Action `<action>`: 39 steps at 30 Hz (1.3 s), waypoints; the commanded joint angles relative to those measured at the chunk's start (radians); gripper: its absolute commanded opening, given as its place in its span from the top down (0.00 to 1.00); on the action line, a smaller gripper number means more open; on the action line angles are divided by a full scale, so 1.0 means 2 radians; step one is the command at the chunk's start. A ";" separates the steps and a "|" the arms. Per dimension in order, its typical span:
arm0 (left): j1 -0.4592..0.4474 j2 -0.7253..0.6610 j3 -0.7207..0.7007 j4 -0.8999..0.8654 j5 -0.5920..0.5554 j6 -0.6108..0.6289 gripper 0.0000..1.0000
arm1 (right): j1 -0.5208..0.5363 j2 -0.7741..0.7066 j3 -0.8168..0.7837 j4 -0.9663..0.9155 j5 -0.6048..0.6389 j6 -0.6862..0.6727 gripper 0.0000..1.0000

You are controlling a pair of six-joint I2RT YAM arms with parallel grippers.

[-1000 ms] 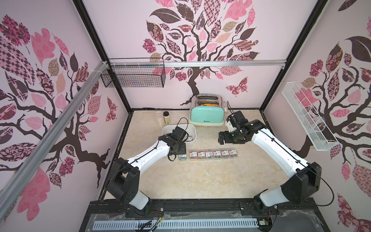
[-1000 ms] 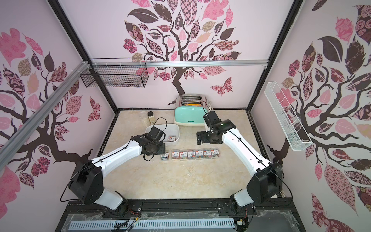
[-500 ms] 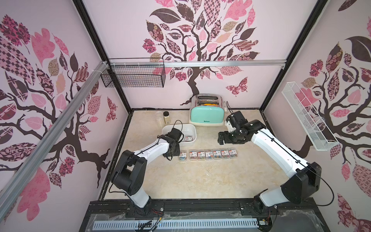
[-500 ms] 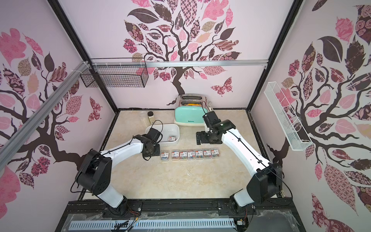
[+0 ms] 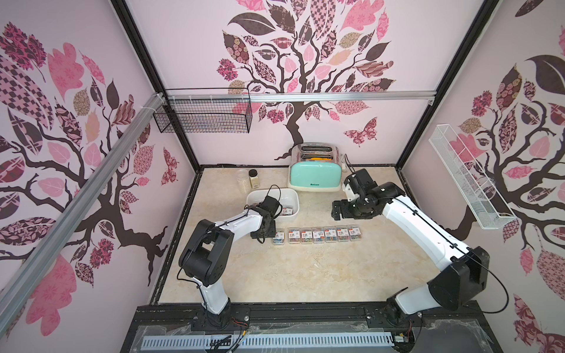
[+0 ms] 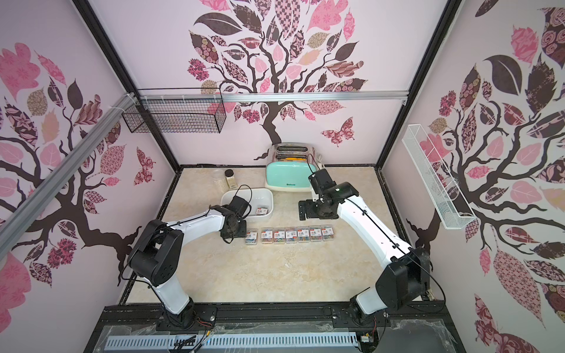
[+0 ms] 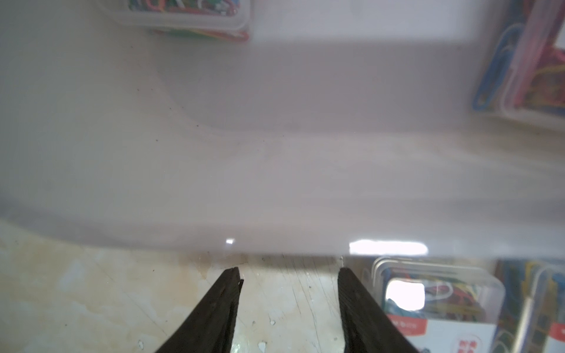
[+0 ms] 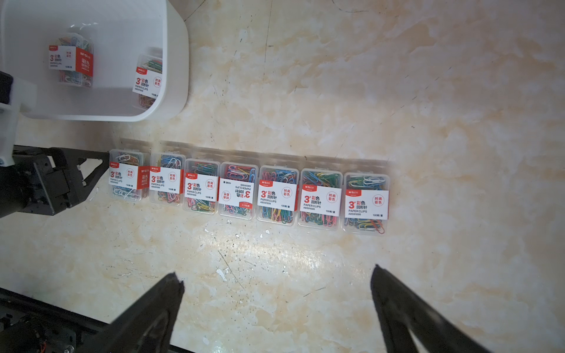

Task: Take the paper clips out of the storage box
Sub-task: Adjust the boxed paper clips at the center of the board.

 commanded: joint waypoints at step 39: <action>-0.022 -0.019 -0.011 0.015 0.021 -0.020 0.41 | 0.007 0.004 0.016 0.006 -0.001 0.011 0.01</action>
